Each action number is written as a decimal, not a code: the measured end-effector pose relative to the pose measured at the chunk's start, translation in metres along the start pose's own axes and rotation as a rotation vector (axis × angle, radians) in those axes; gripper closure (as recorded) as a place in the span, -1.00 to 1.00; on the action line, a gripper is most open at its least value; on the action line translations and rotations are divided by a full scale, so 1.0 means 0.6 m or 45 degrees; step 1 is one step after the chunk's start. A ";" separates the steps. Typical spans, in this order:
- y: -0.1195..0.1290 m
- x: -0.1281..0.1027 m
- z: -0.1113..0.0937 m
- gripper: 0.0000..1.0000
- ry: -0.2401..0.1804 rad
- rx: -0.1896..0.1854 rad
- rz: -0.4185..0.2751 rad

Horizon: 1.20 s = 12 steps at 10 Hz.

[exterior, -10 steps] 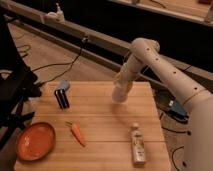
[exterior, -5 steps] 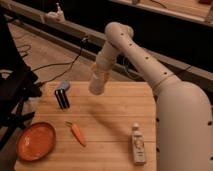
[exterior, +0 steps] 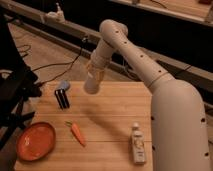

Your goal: Place the ceramic cup over the eraser

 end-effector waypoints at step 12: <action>-0.136 -0.146 0.036 0.82 -0.039 0.043 -0.276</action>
